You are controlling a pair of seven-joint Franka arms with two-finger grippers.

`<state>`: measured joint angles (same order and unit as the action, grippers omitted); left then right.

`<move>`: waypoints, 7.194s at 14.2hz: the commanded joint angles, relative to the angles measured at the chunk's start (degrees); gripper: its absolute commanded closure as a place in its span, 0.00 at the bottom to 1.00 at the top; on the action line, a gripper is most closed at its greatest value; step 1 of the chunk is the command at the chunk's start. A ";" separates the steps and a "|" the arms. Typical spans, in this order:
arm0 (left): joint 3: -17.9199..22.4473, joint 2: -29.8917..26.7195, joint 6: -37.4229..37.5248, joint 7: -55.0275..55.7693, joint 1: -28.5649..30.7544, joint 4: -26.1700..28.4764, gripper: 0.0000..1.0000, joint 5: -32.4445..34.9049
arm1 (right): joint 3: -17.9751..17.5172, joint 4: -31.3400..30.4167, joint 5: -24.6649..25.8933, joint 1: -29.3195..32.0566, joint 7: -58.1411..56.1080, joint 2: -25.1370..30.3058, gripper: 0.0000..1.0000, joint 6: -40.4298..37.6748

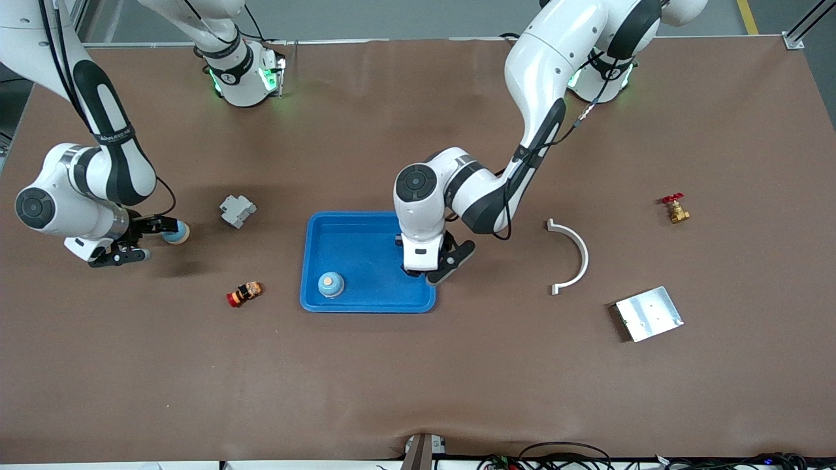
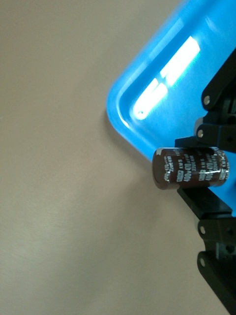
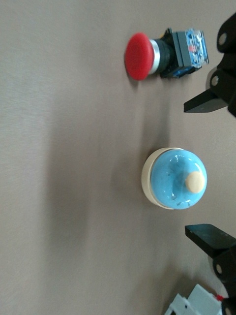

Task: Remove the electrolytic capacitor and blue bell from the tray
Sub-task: 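Carry the bell beside the red button while the left gripper lifts the capacitor, then release the bell and return the right gripper to the second bell, then grasp the second bell with the right gripper while the left gripper carries the capacitor, then set the capacitor beside the white arc while the right gripper carries the bell, then place the second bell with the right gripper while the left gripper returns to the tray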

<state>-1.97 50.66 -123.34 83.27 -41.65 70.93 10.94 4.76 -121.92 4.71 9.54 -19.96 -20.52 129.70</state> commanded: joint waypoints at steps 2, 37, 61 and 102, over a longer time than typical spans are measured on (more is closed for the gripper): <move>-3.30 -6.52 0.56 -10.66 5.25 8.42 1.00 0.04 | 0.34 7.73 -0.83 -4.08 1.66 1.45 0.00 -9.27; -4.89 -22.97 -29.32 -62.25 24.51 52.30 1.00 0.31 | -1.42 33.50 -16.13 -36.79 68.12 -23.52 0.00 -0.94; -5.06 -21.38 -28.71 -55.88 25.31 48.08 0.00 -0.49 | 0.51 23.49 -7.52 -13.24 17.15 -10.15 0.92 -14.58; -4.80 1.64 -7.97 58.24 -0.53 4.22 0.00 -2.42 | -1.86 35.96 -4.53 -8.22 20.73 15.07 0.00 -41.28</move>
<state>-7.67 51.32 -132.05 139.85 -40.72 77.47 9.32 4.32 -85.70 -0.96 0.19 -2.19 -6.36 89.16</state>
